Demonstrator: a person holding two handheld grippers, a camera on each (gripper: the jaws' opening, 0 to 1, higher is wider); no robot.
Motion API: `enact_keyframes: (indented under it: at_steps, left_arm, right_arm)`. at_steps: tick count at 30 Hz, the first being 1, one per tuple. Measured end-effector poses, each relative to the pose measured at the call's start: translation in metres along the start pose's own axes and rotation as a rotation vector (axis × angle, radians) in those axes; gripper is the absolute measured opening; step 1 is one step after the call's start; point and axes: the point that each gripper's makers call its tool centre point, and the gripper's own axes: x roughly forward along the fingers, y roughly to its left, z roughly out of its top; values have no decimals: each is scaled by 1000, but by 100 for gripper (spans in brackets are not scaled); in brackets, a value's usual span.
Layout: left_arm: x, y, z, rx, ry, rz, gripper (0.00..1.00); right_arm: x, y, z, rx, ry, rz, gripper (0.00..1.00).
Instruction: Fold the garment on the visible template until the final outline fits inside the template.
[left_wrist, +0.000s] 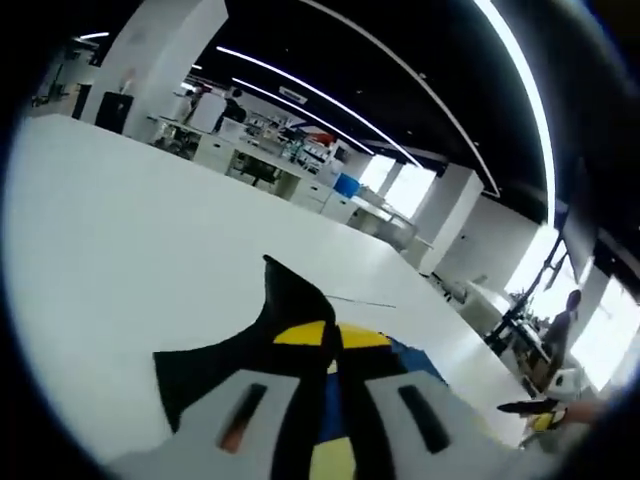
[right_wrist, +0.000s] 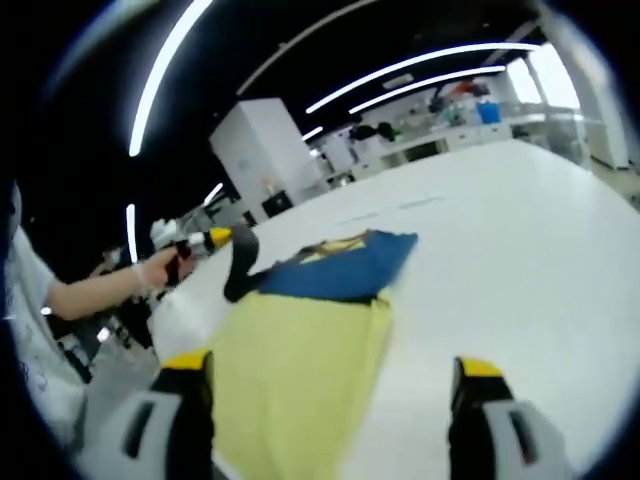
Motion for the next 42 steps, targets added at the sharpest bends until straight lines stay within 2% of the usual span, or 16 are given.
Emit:
enact_keyframes:
  at_steps: [3, 7, 14, 23, 29, 32, 37, 40, 42]
  left_arm:
    - [21, -25, -8, 19, 21, -45, 0]
    - [46, -53, -20, 3, 41, -99, 0]
    - [76, -87, -45, 2, 92, -168, 0]
    - [100, -126, -79, -16, 139, -233, 0]
    - [113, -157, -112, -32, 189, -289, 0]
    - [112, -170, -128, -21, 225, -314, 0]
    - [108, -181, -159, 14, 295, -329, 0]
    - [114, -173, -172, 8, 327, -330, 0]
    - [115, -174, -179, 13, 348, -326, 0]
  right_arm:
    - [-3, -3, -3, 14, -6, -10, 100]
    - [-6, -7, -5, 26, -9, -17, 100]
    - [-13, -14, -7, 50, -26, -36, 100]
    - [-20, -21, -10, 72, -38, -58, 100]
    - [-24, -22, -13, 82, -41, -71, 100]
    - [-26, -27, -15, 90, -43, -77, 100]
    - [-27, -24, -16, 99, -45, -82, 100]
    - [-27, -26, -18, 99, -43, -82, 100]
    - [-27, -26, -18, 103, -43, -81, 100]
